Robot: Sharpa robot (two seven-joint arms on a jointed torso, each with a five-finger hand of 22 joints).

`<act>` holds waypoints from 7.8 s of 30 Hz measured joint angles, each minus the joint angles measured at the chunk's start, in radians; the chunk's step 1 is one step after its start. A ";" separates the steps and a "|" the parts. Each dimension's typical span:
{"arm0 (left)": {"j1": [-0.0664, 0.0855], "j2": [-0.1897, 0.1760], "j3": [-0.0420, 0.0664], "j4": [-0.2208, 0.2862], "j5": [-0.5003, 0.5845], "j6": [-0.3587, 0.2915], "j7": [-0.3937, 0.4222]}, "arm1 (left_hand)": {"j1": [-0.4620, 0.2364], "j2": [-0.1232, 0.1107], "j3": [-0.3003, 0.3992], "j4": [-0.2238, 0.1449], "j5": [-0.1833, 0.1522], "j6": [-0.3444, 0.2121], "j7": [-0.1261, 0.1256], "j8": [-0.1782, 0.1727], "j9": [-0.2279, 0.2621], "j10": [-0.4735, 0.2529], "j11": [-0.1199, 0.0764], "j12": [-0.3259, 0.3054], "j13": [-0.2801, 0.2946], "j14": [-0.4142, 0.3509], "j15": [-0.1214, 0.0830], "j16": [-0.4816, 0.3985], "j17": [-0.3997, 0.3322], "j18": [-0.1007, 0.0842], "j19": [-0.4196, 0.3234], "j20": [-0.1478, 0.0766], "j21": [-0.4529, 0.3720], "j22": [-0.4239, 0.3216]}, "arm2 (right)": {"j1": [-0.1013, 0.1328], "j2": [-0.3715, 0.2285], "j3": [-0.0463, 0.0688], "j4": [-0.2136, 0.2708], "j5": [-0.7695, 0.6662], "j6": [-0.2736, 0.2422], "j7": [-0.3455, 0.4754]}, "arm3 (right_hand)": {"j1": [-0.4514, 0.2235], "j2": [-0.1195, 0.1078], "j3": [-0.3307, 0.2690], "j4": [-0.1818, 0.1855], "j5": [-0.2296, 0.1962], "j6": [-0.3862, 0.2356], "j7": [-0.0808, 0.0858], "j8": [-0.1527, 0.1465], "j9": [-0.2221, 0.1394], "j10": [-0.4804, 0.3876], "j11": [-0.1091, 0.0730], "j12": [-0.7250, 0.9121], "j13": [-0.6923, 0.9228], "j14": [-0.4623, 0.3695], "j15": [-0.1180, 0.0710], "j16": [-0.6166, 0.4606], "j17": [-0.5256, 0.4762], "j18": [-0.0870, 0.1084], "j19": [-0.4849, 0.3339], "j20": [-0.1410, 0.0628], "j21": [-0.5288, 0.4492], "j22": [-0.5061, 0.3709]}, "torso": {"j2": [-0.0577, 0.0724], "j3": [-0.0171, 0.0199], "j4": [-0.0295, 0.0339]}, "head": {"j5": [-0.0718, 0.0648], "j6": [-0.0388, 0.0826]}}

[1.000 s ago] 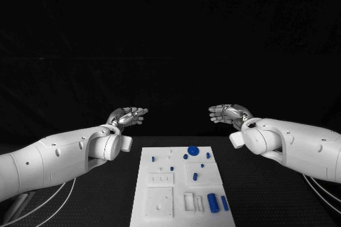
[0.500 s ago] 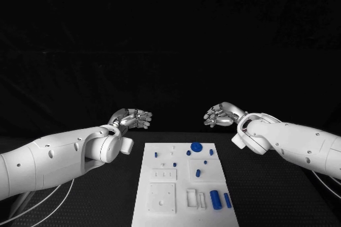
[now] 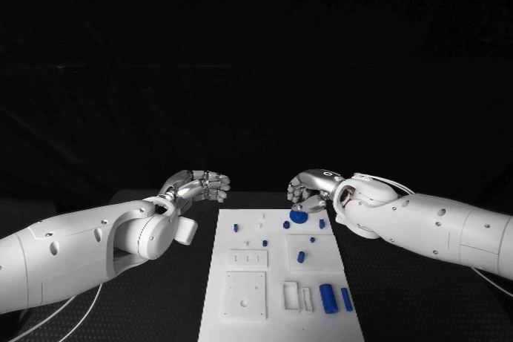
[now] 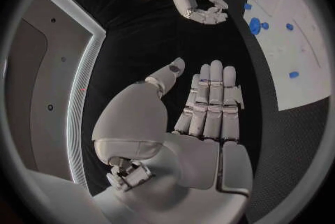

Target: Assemble the parts on the task board

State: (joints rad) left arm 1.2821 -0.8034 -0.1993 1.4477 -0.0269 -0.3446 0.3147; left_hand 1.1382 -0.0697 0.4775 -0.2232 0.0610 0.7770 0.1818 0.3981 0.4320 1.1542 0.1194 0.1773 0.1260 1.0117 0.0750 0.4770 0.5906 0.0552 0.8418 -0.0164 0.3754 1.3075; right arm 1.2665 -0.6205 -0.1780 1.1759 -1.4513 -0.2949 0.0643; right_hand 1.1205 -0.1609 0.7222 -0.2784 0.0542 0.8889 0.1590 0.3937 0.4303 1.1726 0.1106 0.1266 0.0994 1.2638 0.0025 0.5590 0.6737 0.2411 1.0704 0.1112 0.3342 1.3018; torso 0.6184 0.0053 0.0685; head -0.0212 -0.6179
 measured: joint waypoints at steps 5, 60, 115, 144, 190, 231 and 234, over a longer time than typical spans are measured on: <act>0.000 -0.012 0.001 0.022 -0.001 0.007 0.003 | -0.007 0.003 0.000 0.000 0.000 0.000 0.000 -0.002 -0.001 0.000 0.000 -0.005 0.000 0.000 0.000 0.000 0.002 -0.001 -0.004 -0.004 0.004 0.000 | -0.011 0.016 0.001 -0.005 -0.127 -0.002 -0.034 | -0.002 -0.044 0.017 0.017 0.000 -0.004 -0.004 -0.017 -0.004 -0.003 0.003 -0.029 -0.012 0.037 -0.002 0.049 0.043 0.008 0.050 -0.023 0.035 0.006 | 0.021 0.0001 0.0152 | -0.012 0.005; 0.000 -0.009 0.002 0.040 -0.001 0.034 0.003 | -0.036 -0.004 0.000 0.000 0.000 0.000 0.000 -0.015 -0.004 0.000 0.000 -0.027 -0.006 0.000 0.000 0.000 0.008 -0.017 -0.007 -0.007 0.012 0.000 | -0.035 0.025 0.002 -0.052 -0.367 0.020 -0.143 | 0.008 -0.087 0.062 0.045 0.000 -0.013 -0.005 -0.032 0.000 -0.015 0.003 -0.053 -0.029 0.087 -0.004 0.374 0.204 -0.011 0.144 -0.110 0.337 0.006 | 0.148 -0.0086 0.0697 | -0.062 0.050; 0.000 -0.006 0.002 0.040 -0.001 0.039 -0.004 | -0.044 -0.004 0.003 -0.002 0.000 0.000 0.000 -0.020 -0.004 -0.004 0.004 -0.035 -0.007 0.000 0.000 0.000 0.011 -0.019 -0.007 -0.007 0.015 0.000 | -0.038 0.090 0.010 -0.016 -0.448 -0.175 -0.242 | 0.024 0.015 0.130 -0.008 -0.012 0.132 -0.057 0.021 0.041 0.090 -0.043 -0.010 0.020 0.079 -0.051 0.473 0.201 -0.033 0.151 -0.131 0.498 0.006 | 0.179 -0.0056 0.0739 | -0.053 0.088; 0.000 0.008 0.005 0.035 -0.001 0.040 -0.007 | -0.044 -0.004 0.005 -0.005 0.000 0.000 0.000 -0.023 -0.003 -0.004 0.004 -0.039 -0.008 0.000 0.000 0.000 0.012 -0.011 -0.007 -0.007 0.019 0.000 | -0.037 0.155 0.013 -0.083 -0.496 -0.214 -0.303 | 0.031 0.006 0.145 -0.004 -0.008 0.139 -0.056 0.020 0.044 0.090 -0.043 -0.016 0.020 0.077 -0.054 0.477 0.196 -0.034 0.151 -0.127 0.506 0.006 | 0.184 -0.0076 0.0752 | -0.045 0.086; 0.002 0.012 0.007 0.041 -0.001 0.041 -0.008 | -0.044 -0.004 0.008 -0.008 0.000 0.000 0.000 -0.023 -0.003 -0.004 0.004 -0.043 -0.009 0.000 0.000 0.000 0.014 -0.018 -0.011 -0.011 0.023 0.000 | -0.035 0.191 0.013 -0.128 -0.489 -0.178 -0.293 | 0.019 -0.006 0.153 -0.002 -0.009 0.137 -0.055 0.015 0.045 0.090 -0.043 -0.017 0.035 0.078 -0.056 0.477 0.185 -0.034 0.147 -0.128 0.510 0.006 | 0.187 -0.0068 0.0713 | -0.032 0.069; 0.003 0.012 0.007 0.040 -0.001 0.041 -0.009 | -0.048 -0.008 0.008 -0.008 0.000 0.000 0.000 -0.027 -0.003 -0.004 0.004 -0.047 -0.009 0.000 0.000 0.000 0.015 -0.011 -0.011 -0.010 0.023 0.001 | -0.036 0.181 0.013 -0.137 -0.430 -0.160 -0.277 | 0.009 -0.089 0.121 0.028 -0.008 0.037 -0.005 -0.054 0.025 0.031 -0.010 -0.061 0.006 0.051 -0.022 0.482 0.140 -0.036 0.120 -0.118 0.506 0.006 | 0.189 -0.0075 0.0700 | -0.027 0.066; 0.003 0.012 0.007 0.039 -0.001 0.041 -0.009 | -0.048 -0.008 0.008 -0.008 0.000 0.000 0.000 -0.027 -0.003 -0.004 0.004 -0.047 -0.009 0.000 0.000 0.000 0.015 -0.011 -0.011 -0.010 0.023 0.001 | -0.037 0.177 0.012 -0.137 -0.429 -0.160 -0.277 | 0.008 -0.096 0.122 0.028 -0.008 0.034 -0.003 -0.058 0.024 0.021 -0.007 -0.061 0.001 0.051 -0.022 0.482 0.138 -0.039 0.120 -0.118 0.506 0.006 | 0.189 -0.0077 0.0702 | -0.028 0.066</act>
State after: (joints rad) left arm 1.2854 -0.7915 -0.1924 1.4867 -0.0277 -0.3034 0.3057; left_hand 1.0907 -0.0776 0.4854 -0.2309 0.0610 0.7769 0.1818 0.3711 0.4287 1.1504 0.1230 0.1307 0.1166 1.0112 0.0748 0.4769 0.6058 0.0438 0.8310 -0.0267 0.3985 1.3081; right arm 1.2298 -0.4439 -0.1656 1.0393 -1.8801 -0.4546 -0.2123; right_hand 1.1283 -0.2568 0.8437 -0.2504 0.0464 0.9232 0.1562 0.3356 0.4543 1.1935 0.1034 0.0655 0.1008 1.3145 -0.0192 1.0408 0.8117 0.2024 1.1908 -0.0071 0.8399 1.3076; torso 0.8071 -0.0024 0.1387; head -0.0491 -0.5520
